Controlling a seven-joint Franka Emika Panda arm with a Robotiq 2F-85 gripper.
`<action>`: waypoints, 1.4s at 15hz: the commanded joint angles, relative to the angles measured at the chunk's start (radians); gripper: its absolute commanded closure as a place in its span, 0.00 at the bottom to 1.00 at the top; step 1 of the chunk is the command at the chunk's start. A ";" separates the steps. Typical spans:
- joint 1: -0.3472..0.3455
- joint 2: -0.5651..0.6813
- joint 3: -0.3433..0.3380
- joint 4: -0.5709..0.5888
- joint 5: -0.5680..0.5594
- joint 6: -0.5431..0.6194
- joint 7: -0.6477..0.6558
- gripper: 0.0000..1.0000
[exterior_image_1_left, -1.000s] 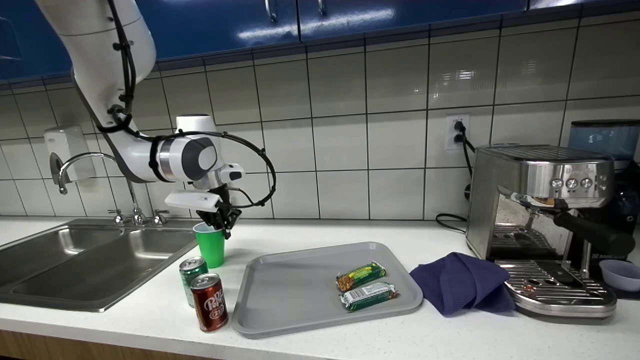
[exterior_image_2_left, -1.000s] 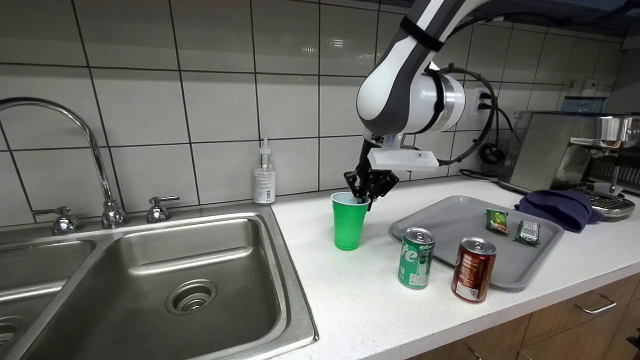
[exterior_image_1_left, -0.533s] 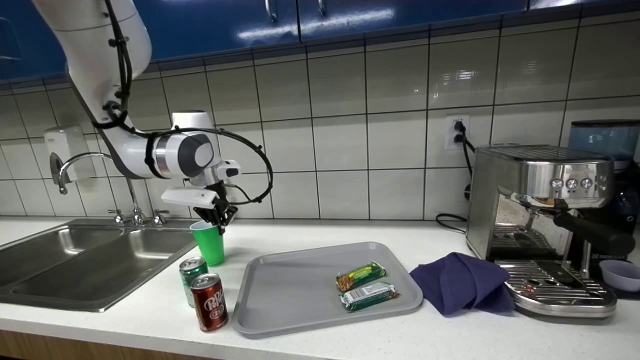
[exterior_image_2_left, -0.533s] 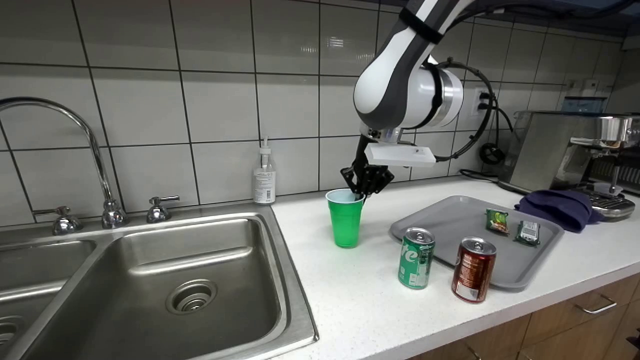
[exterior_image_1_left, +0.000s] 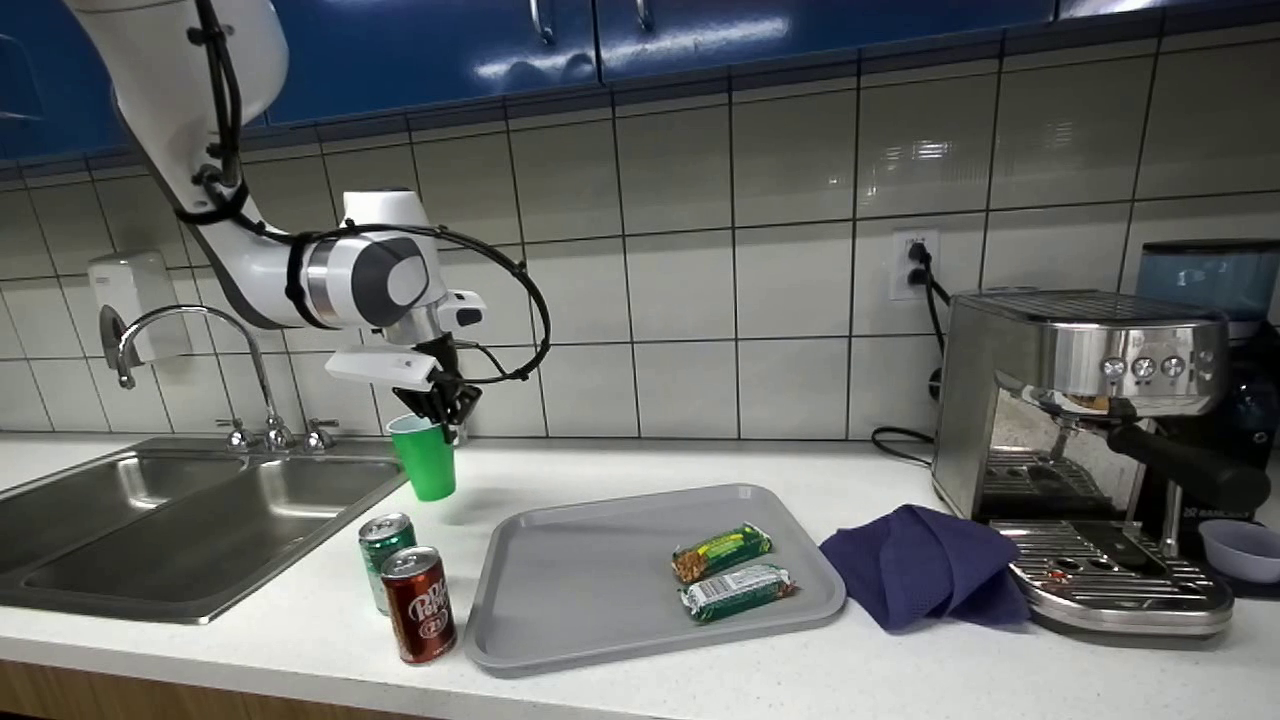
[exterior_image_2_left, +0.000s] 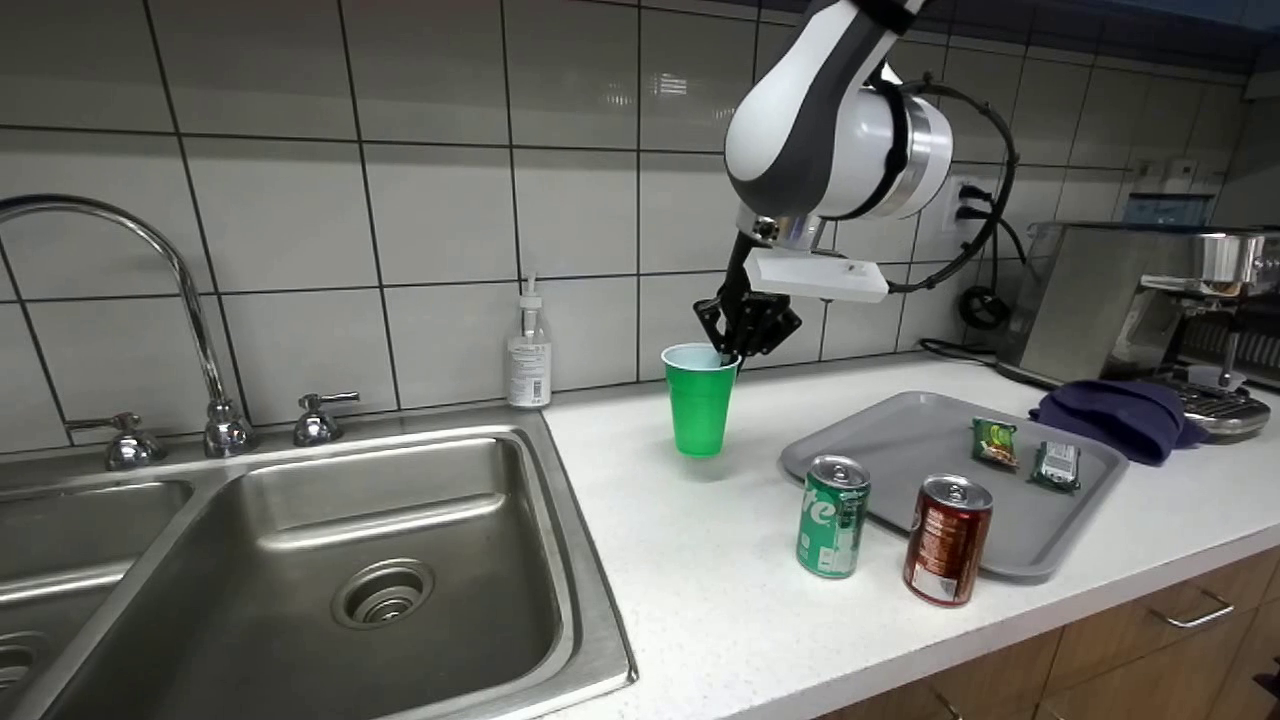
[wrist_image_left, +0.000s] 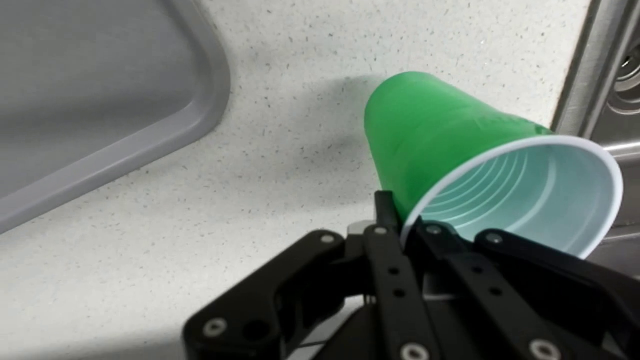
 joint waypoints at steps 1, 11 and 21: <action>-0.037 -0.072 0.005 -0.055 0.019 0.007 -0.032 0.99; -0.070 -0.130 -0.088 -0.109 -0.020 0.038 -0.004 0.99; -0.092 -0.115 -0.237 -0.129 -0.066 0.098 0.069 0.99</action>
